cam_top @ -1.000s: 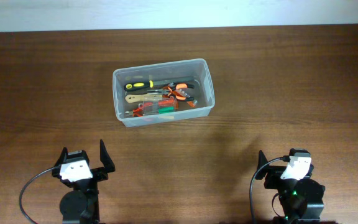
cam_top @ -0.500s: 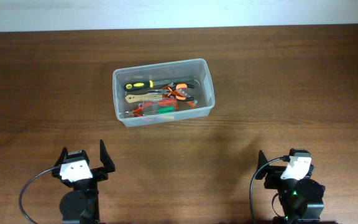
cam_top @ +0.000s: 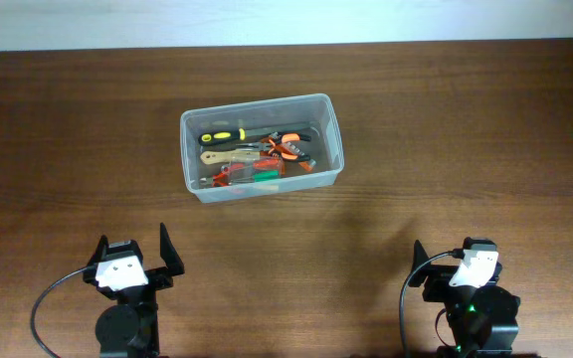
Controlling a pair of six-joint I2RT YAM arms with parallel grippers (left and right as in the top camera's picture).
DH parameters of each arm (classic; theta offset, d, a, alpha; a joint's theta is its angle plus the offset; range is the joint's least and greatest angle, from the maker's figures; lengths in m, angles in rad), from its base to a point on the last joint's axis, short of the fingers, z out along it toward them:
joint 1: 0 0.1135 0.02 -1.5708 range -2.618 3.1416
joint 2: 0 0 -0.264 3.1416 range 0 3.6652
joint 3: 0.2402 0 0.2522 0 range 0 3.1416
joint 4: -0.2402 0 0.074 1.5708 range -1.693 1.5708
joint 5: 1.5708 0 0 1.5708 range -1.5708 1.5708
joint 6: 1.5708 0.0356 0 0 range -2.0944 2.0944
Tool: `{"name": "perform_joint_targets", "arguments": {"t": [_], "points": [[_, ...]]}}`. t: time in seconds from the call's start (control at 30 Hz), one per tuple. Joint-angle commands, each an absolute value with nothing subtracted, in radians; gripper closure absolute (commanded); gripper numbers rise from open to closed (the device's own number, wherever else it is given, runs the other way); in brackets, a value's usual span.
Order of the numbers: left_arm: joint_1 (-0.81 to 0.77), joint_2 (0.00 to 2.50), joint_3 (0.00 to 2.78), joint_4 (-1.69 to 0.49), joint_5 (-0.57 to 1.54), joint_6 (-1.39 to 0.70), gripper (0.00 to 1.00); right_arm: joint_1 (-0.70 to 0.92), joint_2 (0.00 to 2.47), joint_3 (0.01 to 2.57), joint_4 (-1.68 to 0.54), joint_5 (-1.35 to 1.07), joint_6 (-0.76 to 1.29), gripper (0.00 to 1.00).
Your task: Pack container
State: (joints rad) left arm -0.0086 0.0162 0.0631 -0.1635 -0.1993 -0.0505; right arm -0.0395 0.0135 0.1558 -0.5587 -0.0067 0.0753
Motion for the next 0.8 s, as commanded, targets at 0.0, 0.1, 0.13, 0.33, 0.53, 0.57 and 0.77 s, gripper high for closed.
{"name": "perform_joint_targets", "arguments": {"t": [0.0,0.1,0.13,0.33,0.53,0.57,0.77], "points": [[-0.013,0.005,0.049,-0.157,-0.199,-0.060,0.01,-0.047,0.003,0.149,-0.557,-0.015,0.084,0.01],[-0.013,0.005,0.049,-0.157,-0.199,-0.060,0.01,-0.047,0.003,0.149,-0.557,-0.015,0.084,0.01],[-0.013,0.005,0.049,-0.157,-0.199,-0.060,0.01,-0.047,0.003,0.149,-0.557,-0.015,0.084,0.01],[-0.013,0.005,0.049,-0.157,-0.199,-0.060,0.01,-0.047,0.003,0.149,-0.557,-0.015,0.084,0.01],[-0.013,0.005,0.049,-0.157,-0.199,-0.060,0.01,-0.047,0.003,0.149,-0.557,-0.015,0.084,0.01],[-0.013,0.005,0.049,-0.157,-0.199,-0.060,0.01,-0.047,0.003,0.149,-0.557,-0.015,0.084,0.01],[-0.013,0.005,0.049,-0.157,-0.199,-0.060,0.01,-0.047,0.003,0.149,-0.557,-0.015,0.084,0.01]]}}
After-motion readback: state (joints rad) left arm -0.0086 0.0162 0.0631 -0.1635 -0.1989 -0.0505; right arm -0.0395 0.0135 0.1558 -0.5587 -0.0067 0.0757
